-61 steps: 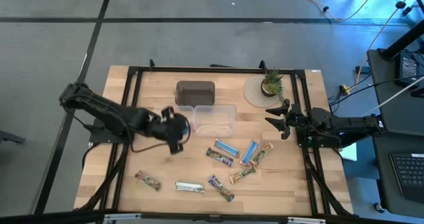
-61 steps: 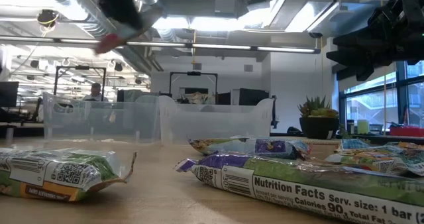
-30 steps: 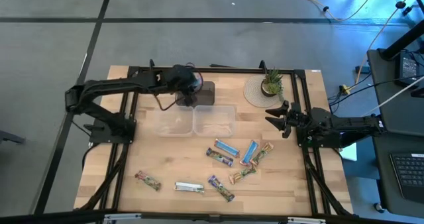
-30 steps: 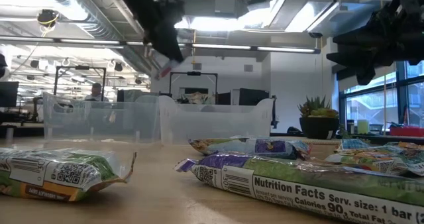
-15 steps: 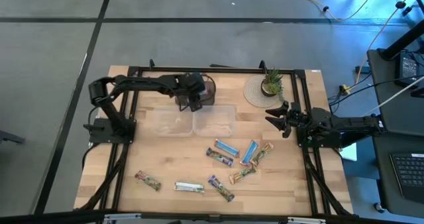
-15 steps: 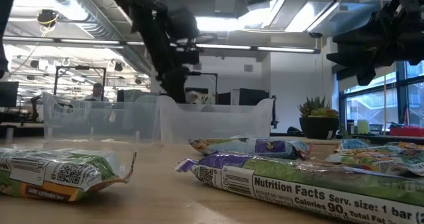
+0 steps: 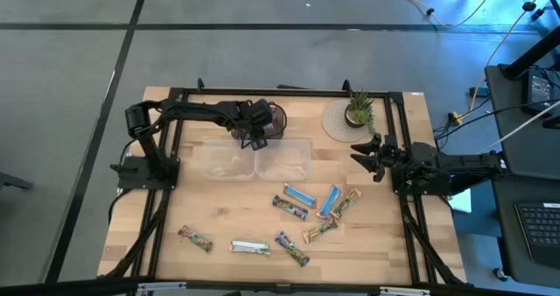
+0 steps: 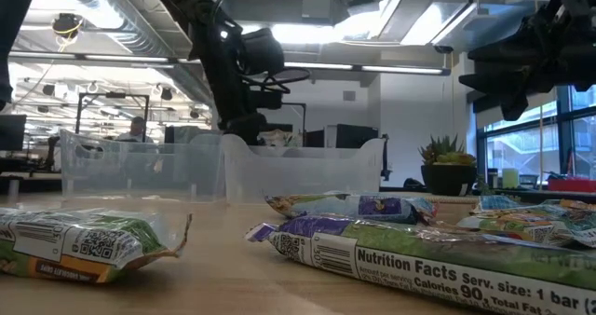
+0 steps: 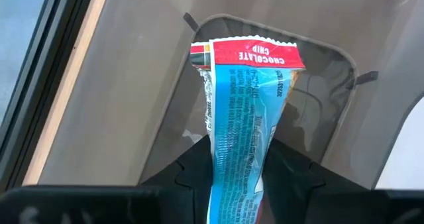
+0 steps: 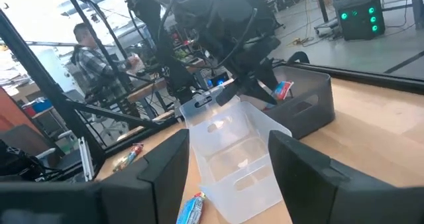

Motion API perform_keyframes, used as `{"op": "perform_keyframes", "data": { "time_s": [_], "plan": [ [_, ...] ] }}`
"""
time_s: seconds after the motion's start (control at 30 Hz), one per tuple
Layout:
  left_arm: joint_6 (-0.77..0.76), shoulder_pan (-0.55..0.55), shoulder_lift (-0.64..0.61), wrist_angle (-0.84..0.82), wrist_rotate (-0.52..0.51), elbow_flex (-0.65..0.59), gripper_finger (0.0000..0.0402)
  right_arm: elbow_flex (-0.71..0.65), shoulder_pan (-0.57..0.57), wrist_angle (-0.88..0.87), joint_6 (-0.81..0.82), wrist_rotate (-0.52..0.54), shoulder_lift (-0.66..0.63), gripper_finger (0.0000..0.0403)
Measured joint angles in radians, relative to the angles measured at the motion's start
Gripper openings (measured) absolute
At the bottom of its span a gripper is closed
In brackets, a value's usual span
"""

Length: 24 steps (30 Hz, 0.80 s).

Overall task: Pick and place Granola Bars by type
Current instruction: Put the red granola bar into the black bin

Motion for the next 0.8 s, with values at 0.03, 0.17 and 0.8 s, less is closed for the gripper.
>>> {"op": "perform_keyframes", "data": {
  "time_s": [0.03,0.17,0.8],
  "plan": [
    [-0.002,0.000,0.000,0.001,0.000,0.000,0.0111,0.000,0.000,0.018,0.004,-0.010,0.000,0.0210],
    [-0.002,0.000,-0.001,0.000,0.001,0.000,0.0111,0.000,0.000,0.086,0.006,-0.066,0.000,0.0210],
    [-0.029,0.000,-0.002,0.000,0.002,0.000,0.0112,0.664,0.000,-0.680,0.011,-0.018,0.454,0.0210]
  ]
}}
